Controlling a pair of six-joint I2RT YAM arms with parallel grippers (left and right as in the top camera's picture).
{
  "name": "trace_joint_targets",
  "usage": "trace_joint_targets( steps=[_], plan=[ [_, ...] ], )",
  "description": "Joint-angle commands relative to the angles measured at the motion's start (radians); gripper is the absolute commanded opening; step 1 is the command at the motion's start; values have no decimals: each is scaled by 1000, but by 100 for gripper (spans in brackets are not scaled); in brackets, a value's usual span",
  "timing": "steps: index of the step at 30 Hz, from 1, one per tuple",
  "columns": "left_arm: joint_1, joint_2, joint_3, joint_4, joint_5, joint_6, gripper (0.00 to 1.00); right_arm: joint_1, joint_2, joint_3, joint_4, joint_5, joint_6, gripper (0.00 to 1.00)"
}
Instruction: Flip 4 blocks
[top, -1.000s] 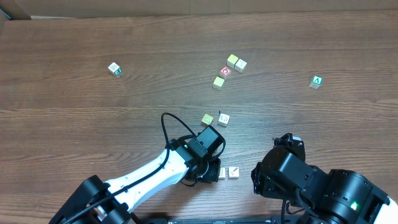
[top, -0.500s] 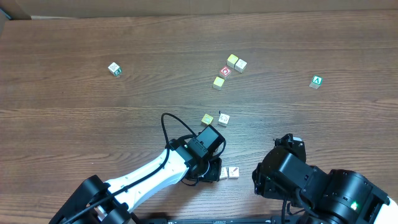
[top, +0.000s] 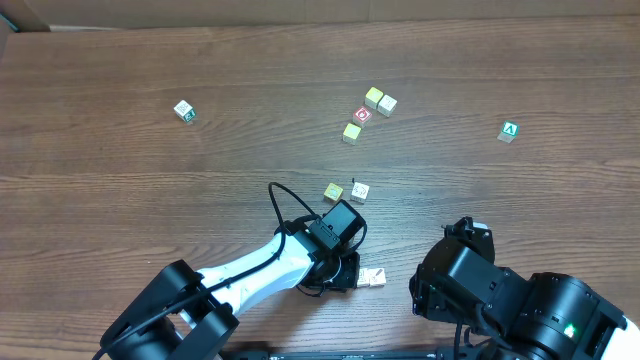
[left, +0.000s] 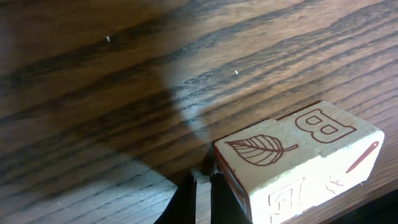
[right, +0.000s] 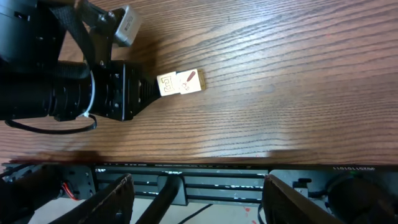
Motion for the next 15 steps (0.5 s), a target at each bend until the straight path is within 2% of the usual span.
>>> trace_joint_targets(
  steps=[1, 15],
  plan=[
    [-6, 29, -2, 8, -6, -7, 4, 4, -8, 13, -2, -5, -2, 67],
    [47, 29, 0, 29, -9, 41, 4, 4, -8, 13, -1, -24, -1, 68]
  ],
)
